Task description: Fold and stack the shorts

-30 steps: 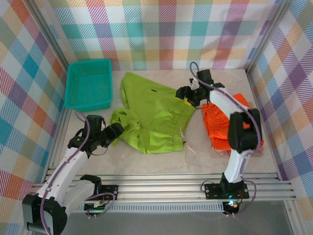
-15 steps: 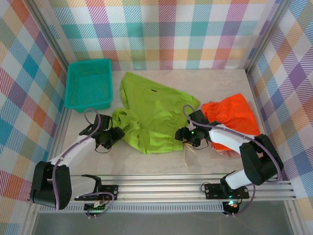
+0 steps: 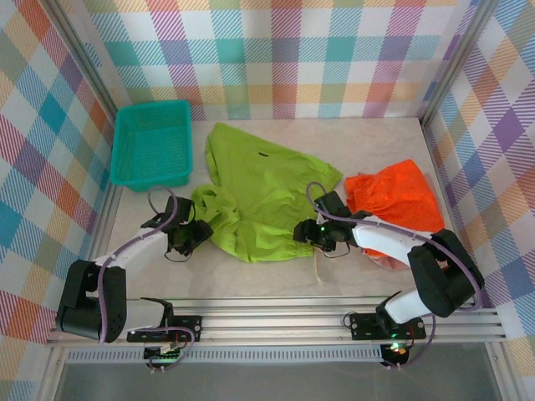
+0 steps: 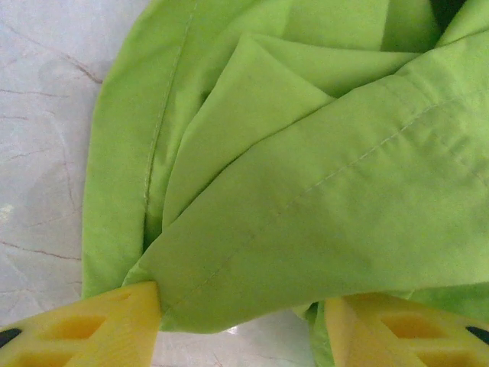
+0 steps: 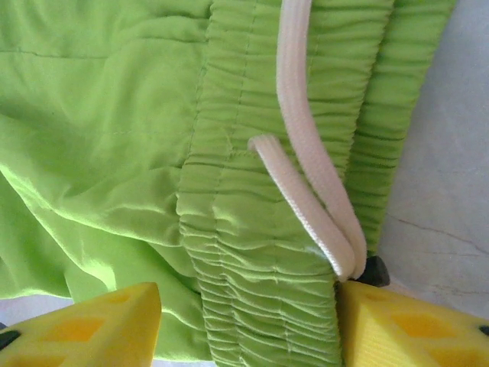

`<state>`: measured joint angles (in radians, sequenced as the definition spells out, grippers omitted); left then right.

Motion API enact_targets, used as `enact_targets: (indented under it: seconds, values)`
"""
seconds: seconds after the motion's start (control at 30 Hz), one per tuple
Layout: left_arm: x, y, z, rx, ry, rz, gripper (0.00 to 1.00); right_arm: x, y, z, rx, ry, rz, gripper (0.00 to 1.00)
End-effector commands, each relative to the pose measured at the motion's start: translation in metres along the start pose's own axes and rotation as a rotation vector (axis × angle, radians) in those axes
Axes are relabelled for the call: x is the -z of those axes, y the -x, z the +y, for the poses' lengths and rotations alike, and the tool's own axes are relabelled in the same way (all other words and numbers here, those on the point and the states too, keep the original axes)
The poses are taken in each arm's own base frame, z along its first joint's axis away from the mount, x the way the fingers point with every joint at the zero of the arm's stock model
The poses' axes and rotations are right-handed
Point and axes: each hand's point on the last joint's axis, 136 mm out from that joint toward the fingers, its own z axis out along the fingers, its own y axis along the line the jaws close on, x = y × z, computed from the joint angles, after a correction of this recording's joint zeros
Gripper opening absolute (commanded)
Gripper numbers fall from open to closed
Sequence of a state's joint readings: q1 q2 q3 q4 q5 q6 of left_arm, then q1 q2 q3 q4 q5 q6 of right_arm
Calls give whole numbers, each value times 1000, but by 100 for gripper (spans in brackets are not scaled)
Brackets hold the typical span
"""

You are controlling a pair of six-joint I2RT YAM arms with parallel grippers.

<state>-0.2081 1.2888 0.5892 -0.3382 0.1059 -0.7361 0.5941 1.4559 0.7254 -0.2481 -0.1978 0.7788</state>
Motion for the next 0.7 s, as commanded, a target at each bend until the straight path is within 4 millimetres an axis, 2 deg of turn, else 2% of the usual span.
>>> enact_targets:
  seconds: [0.0, 0.17, 0.37, 0.47, 0.67]
  values:
    - [-5, -4, 4, -24, 10, 3, 58, 3, -6, 5, -16, 25, -4, 59]
    - [-8, -5, 4, -18, -5, -1, 58, -5, -10, 5, -36, 37, 5, 49]
    - [-5, 5, -8, -30, -53, -45, 57, -16, -7, -2, -43, 10, 2, 18]
    - [-4, 8, -9, -36, -47, -50, 50, -14, -4, -4, -35, -11, -13, 10]
    - [-3, 11, -8, -41, -21, -53, 22, -10, -2, -4, -18, -22, -23, 8]
